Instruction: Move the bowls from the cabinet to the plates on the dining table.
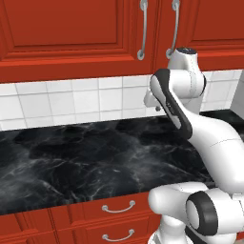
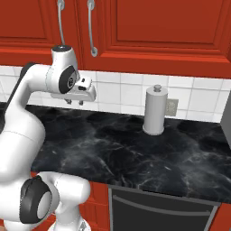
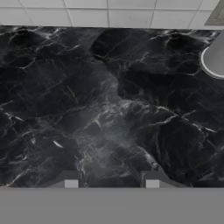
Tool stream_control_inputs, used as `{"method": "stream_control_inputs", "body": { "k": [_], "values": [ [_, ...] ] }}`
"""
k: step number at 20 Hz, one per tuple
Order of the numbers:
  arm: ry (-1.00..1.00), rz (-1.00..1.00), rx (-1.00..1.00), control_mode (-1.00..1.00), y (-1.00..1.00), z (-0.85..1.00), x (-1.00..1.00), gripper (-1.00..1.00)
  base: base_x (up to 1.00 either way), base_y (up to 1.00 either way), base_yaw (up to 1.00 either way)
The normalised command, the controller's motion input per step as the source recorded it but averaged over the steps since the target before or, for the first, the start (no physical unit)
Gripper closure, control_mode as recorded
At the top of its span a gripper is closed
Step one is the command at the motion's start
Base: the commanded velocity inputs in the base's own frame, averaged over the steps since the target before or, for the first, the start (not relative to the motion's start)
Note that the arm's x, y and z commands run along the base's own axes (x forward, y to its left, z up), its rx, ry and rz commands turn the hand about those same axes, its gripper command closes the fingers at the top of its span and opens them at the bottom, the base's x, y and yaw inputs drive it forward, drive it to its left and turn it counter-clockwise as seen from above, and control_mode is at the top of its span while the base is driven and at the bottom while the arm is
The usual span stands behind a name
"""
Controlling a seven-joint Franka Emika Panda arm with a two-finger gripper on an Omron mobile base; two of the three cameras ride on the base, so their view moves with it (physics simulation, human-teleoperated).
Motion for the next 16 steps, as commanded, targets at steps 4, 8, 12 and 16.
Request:
{"method": "stream_control_inputs", "body": {
  "k": [4, 8, 12, 16],
  "values": [
    [-0.04, 0.02, -0.01, -1.00, -0.14, 0.04, 0.02, -1.00, 0.00, 0.00, 0.00],
    [-0.24, 0.00, -0.05, -1.00, -0.30, 0.34, -0.21, -1.00, 0.00, 0.00, 0.00],
    [-0.28, 0.00, -0.09, -1.00, -0.26, 0.35, -0.19, -1.00, 0.00, 0.00, 0.00],
    [-0.30, 0.03, -0.05, -1.00, -0.22, 0.49, -0.15, -1.00, 0.00, 0.00, 0.00]
  ]
}}
